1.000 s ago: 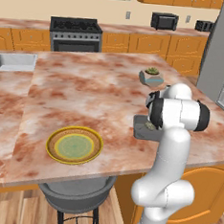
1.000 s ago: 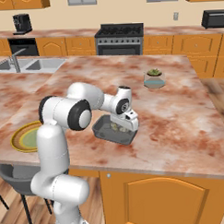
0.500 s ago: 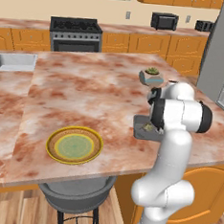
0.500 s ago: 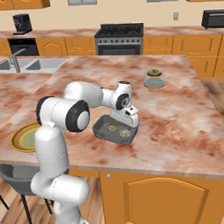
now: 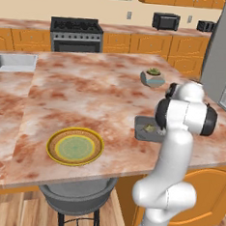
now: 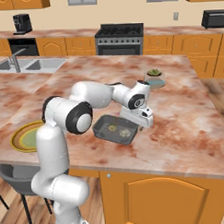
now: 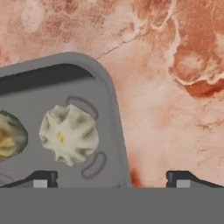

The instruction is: Place two dumplings into each of the tupperware containers and then place the containers in the fridge.

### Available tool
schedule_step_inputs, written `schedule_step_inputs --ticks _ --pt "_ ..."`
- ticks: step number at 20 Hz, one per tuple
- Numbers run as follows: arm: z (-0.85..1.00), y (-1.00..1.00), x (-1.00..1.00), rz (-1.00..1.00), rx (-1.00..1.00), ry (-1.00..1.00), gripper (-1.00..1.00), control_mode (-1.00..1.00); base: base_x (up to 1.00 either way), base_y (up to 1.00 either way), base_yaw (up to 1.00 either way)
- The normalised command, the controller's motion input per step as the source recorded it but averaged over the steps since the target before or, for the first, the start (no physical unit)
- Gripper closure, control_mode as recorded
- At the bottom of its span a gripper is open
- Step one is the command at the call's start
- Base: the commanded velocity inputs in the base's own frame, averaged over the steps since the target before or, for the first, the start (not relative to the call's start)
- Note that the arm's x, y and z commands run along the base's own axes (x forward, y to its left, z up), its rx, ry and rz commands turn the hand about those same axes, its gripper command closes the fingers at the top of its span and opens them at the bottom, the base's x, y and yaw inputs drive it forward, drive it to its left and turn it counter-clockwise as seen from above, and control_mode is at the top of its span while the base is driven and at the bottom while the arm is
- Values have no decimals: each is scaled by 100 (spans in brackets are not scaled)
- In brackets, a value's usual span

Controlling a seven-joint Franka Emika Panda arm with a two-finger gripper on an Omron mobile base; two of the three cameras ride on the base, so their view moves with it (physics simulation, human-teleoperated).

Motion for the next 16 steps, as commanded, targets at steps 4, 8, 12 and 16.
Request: schedule_step_inputs --ticks 4,8,12,16 --pt "-29 -28 0 27 14 0 -100 -100 0 0 0" --pt "-35 0 6 21 1 6 -100 -100 0 0 0" --pt "-59 0 16 13 0 4 -100 -100 0 0 0" --pt "-40 1 12 12 3 0 -100 -100 0 0 0"
